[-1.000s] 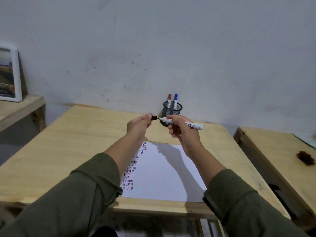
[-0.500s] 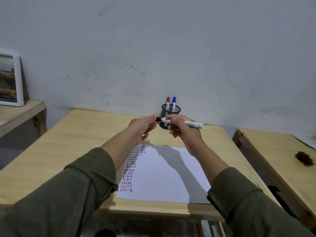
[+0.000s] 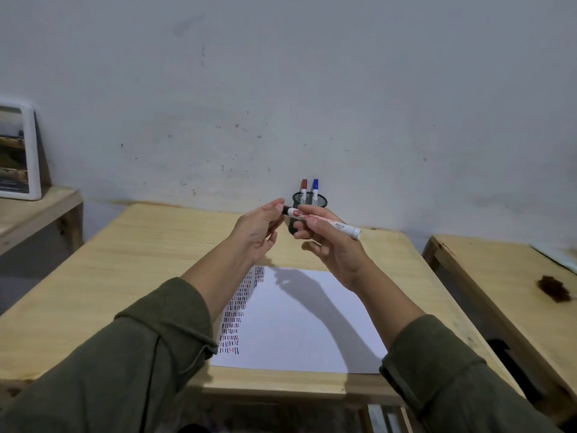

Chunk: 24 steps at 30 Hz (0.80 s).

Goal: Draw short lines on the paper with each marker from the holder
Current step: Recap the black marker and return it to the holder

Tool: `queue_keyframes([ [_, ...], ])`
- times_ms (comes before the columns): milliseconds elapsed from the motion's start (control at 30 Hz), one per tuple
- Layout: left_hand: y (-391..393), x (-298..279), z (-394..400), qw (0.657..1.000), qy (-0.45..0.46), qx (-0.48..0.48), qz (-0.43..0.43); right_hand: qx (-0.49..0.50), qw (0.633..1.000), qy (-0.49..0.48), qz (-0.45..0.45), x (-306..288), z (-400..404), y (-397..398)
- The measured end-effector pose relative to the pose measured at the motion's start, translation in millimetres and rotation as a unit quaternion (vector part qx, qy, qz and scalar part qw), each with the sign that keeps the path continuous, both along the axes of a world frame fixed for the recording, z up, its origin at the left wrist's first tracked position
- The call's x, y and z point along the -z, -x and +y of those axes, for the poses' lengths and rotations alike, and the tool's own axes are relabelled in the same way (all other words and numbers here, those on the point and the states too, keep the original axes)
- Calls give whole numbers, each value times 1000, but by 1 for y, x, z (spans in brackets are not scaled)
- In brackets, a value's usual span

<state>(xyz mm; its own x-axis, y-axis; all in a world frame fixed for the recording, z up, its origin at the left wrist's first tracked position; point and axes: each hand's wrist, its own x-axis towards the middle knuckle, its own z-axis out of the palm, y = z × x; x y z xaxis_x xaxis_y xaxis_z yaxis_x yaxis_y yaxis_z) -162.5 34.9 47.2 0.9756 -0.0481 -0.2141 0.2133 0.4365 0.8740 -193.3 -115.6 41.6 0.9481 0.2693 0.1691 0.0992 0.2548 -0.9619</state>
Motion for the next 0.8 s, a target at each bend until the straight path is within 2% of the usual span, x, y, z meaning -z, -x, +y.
queue_keyframes([
  [100,-13,-4,2,1000,8,-5,0,-90,996,11,18,-4,-13,-3],
  [167,-23,-8,-2,1000,1,5,-7,-113,993,28,28,-8,-18,-6],
  [333,-44,-22,-24,993,-86,42,-69,39,999,33,17,-8,-24,-33],
  [467,-76,-19,-31,961,-258,-5,-100,121,989,82,-15,-14,-37,-74],
  [633,-118,0,-33,915,-392,-9,-94,225,953,188,-82,-36,-43,-129],
  [800,-142,14,-35,896,-432,-3,-96,275,914,268,-131,-38,-36,-177],
])
